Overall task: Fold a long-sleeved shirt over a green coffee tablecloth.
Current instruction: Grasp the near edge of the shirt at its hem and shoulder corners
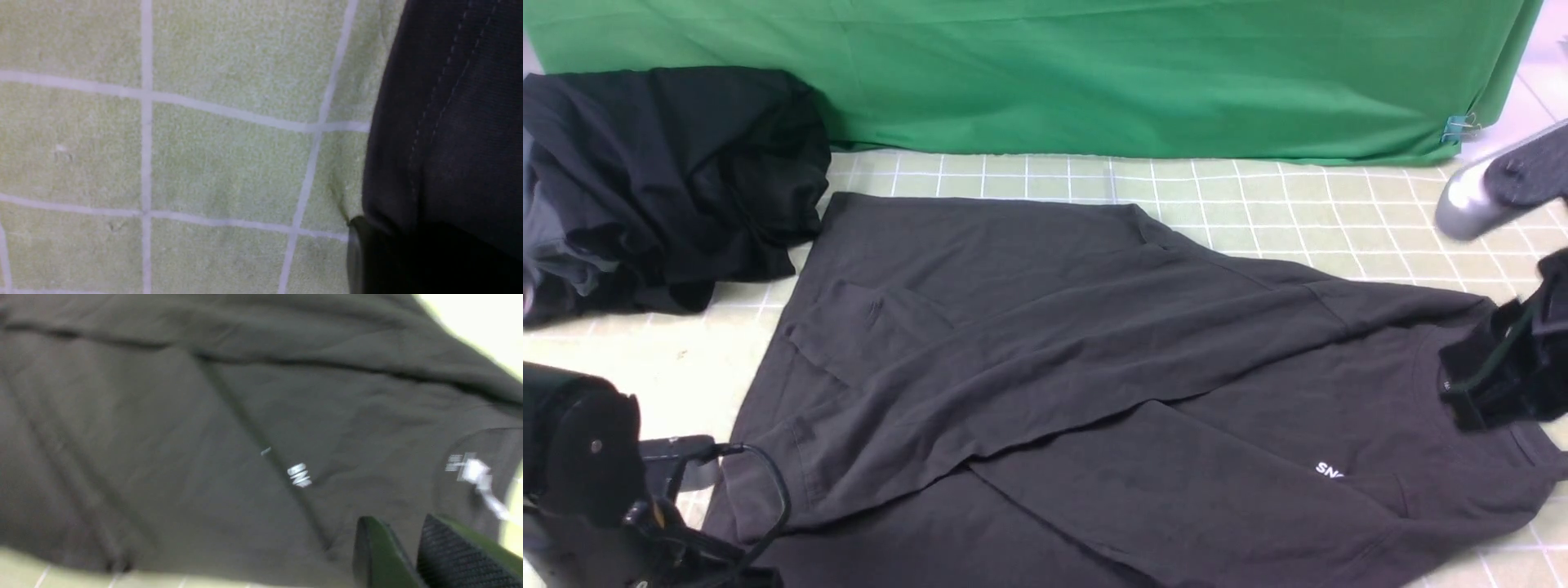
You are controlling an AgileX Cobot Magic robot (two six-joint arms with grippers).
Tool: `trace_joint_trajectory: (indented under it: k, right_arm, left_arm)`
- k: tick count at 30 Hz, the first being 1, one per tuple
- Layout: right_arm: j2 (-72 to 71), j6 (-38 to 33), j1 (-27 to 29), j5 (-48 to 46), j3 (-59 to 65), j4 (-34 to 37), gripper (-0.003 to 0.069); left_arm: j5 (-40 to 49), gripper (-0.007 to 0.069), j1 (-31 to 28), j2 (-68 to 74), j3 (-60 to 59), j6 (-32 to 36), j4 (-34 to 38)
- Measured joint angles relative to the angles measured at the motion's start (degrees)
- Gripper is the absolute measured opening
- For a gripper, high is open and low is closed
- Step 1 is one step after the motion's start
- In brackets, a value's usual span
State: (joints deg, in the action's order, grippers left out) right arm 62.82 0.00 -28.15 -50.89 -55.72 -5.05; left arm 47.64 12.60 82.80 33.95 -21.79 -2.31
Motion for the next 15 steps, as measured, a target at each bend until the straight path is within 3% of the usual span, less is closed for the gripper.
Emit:
trace_joint_trajectory:
  k: [2,6,11,15]
  right_arm:
    - [0.14,-7.59,0.00,-2.03,0.00,5.92,0.0158]
    - [2.79,-19.13,-1.14,-6.81,0.00,17.71,0.0162]
    - [8.75,-22.70,-7.56,-6.63,1.88,20.16,0.0198]
    - [16.60,-22.35,-16.91,2.09,7.25,19.36,0.0407]
  left_arm:
    - [2.16,0.0033,0.00,-0.44,0.61,0.86,-0.80]
    - [7.14,0.0016,0.00,-4.24,2.97,1.23,-2.28]
    - [10.92,0.0016,0.00,-10.30,3.96,1.23,-2.41]
    - [12.65,0.0016,0.00,-13.72,3.96,1.05,-1.89]
